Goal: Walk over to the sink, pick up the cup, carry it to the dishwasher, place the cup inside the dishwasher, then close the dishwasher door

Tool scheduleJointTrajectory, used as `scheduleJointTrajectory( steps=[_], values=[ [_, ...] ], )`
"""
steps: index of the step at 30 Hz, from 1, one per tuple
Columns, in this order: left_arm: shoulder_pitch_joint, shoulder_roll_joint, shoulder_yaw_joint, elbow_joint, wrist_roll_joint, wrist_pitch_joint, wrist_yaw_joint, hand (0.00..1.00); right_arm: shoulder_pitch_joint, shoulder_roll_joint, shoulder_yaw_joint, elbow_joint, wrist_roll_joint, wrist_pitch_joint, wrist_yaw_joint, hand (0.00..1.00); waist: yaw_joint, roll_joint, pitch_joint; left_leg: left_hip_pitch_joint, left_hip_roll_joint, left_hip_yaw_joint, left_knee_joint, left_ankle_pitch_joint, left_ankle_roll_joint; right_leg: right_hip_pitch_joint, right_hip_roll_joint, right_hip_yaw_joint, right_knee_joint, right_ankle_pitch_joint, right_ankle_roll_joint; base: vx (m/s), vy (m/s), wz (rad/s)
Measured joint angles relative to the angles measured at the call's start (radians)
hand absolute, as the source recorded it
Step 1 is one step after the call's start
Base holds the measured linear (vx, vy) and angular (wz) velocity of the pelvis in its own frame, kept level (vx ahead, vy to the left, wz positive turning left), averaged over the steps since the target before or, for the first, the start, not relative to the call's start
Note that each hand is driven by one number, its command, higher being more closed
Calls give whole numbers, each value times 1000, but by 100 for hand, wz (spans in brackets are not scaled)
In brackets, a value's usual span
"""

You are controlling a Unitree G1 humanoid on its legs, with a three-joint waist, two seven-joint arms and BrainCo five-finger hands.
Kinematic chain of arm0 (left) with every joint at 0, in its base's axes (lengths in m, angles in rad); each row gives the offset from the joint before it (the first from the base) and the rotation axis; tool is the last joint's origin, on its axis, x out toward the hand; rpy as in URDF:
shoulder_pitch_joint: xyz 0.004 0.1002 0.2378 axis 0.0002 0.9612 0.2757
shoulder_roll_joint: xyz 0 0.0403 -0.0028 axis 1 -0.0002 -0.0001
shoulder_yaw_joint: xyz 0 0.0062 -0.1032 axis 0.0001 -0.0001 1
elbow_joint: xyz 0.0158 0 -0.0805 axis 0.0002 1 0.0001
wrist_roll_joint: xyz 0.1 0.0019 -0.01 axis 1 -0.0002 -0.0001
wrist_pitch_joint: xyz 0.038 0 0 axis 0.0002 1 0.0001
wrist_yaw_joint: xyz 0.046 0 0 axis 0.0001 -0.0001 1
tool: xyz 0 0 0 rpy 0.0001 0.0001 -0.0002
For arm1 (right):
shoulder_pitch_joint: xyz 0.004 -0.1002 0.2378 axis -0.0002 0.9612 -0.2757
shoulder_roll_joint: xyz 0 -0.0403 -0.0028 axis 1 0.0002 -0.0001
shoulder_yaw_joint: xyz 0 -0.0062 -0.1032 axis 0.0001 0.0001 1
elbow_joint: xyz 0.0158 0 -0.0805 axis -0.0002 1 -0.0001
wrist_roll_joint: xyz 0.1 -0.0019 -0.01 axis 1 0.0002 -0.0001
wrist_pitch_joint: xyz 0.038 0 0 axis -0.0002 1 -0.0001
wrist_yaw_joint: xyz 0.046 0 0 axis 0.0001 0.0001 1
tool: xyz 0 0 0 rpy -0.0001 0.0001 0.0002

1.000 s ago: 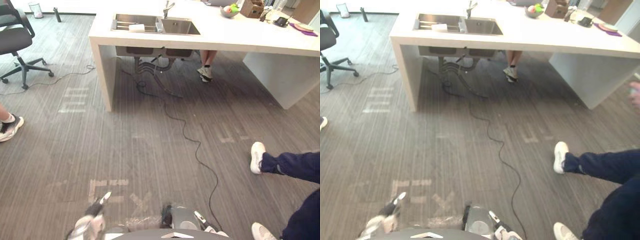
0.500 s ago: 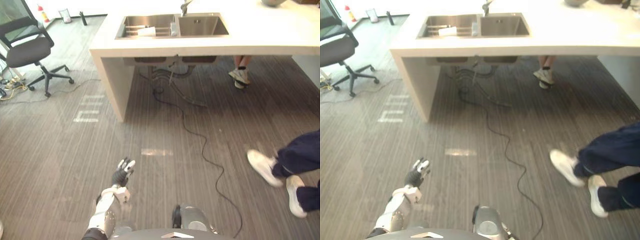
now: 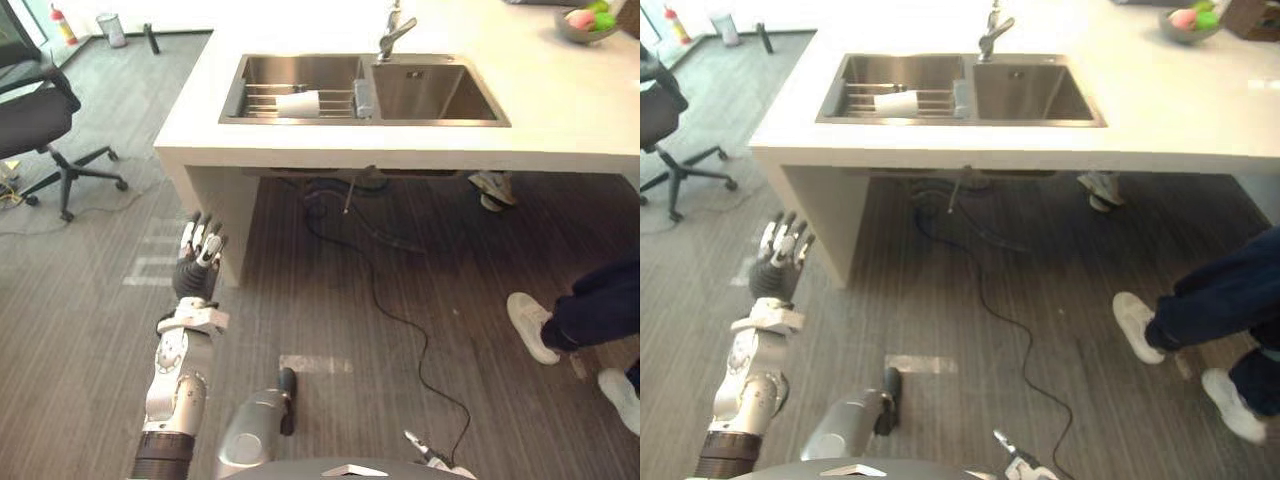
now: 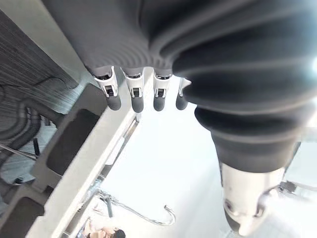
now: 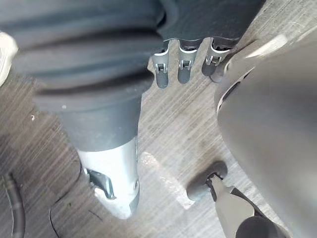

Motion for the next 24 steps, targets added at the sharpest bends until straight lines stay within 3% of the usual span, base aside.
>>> scheduleJointTrajectory(
  steps=[1, 3, 4, 5, 6, 8, 10, 12, 13, 15, 17, 18, 19, 24],
  values=[
    [-5, 1, 6, -67, 4, 28, -13, 0, 9, 7, -23, 3, -11, 13, 1, 0, 2, -20, -1, 47, -41, 17, -31, -24, 24, -84, -66, 0, 214, 63, 84, 423, 146, 23],
    [-5, 9, -3, -119, 6, 45, -26, 0, 21, 19, -25, 5, -13, 15, 0, 0, -5, -30, -2, 99, -71, 17, -73, -43, 34, -154, -118, 2, 390, 180, 122, 356, 107, 19],
    [-5, 12, -7, -143, 7, 56, -34, 0, 26, 33, -30, 5, -12, 16, -1, 0, -8, -31, -3, 144, -82, 14, -110, -44, 35, -200, -146, -1, 500, 214, 124, 442, 103, 9],
    [-5, 23, -16, -171, 16, 67, -33, 0, 31, 51, -66, -7, -12, 5, -7, 0, -14, -28, -4, 210, -84, 4, -156, -47, 35, -274, -173, -40, 608, 159, 67, 426, 91, 3],
    [-6, 27, -19, -176, 20, 68, -33, 0, 30, 50, -67, -7, -12, 5, -11, 0, -18, -27, -5, 235, -84, -9, -168, -54, 33, -296, -181, -70, 616, 132, 52, 488, 81, -13],
    [-16, 44, -32, -176, 20, 67, -32, 0, 29, 49, -69, -10, -12, 4, -23, 0, -22, -14, -14, 295, -57, -32, -186, -81, 16, -392, -156, -139, 508, 41, 0, 384, -5, -22],
    [-48, 62, -41, -175, 26, 66, -32, 0, 32, 47, -67, -7, -13, 9, -41, 0, -36, 2, -27, 306, -14, -41, -178, -109, -6, -471, -86, -128, 263, 32, 8, 308, -85, 9],
    [-102, 103, -44, -164, 25, 58, -19, 0, 58, 55, -73, 3, -23, 25, -43, 0, -59, -6, -30, 325, 17, -74, -155, -145, -29, -490, -45, -62, -85, 185, 25, 302, -173, 50],
    [-110, 114, -44, -157, 23, 54, -13, 0, 73, 62, -81, 4, -25, 27, -43, 0, -59, -17, -35, 336, 18, -86, -145, -162, -37, -489, -48, -50, -114, 231, 25, 429, -320, 52],
    [-92, 148, -31, -152, 5, 28, 2, 0, 127, 99, -112, 15, -86, 7, -42, 0, -48, -66, -69, 370, 6, -112, -101, -240, -82, -464, -77, -27, -134, 406, 41, 512, -430, 27],
    [-69, 116, -12, -147, 4, 19, 3, 0, 121, 83, -137, 32, -102, -2, -42, 0, -46, -23, -81, 361, 52, -119, -65, -270, -108, -453, -42, -49, -129, 386, 28, 327, -300, 3],
    [-60, 88, -12, -147, 2, 20, -2, 0, 114, 58, -156, 36, -110, -9, -42, 0, -46, 20, -104, 350, 103, -119, -67, -285, -127, -438, 13, -79, -178, 376, 9, 308, -250, 5],
    [-66, 85, -8, -148, 2, 22, 0, 0, 96, 49, -179, 36, -119, -14, -42, 0, -46, 41, -117, 357, 132, -120, -102, -276, -134, -428, 47, -90, -216, 382, -5, 279, -227, 2],
    [-84, 82, 10, -149, 4, 30, 25, 0, 56, 46, -170, 35, -140, -13, -33, 0, -46, 40, -125, 380, 178, -124, -173, -230, -140, -352, 119, -110, -392, 438, -30, 133, -142, 0]
  ],
)
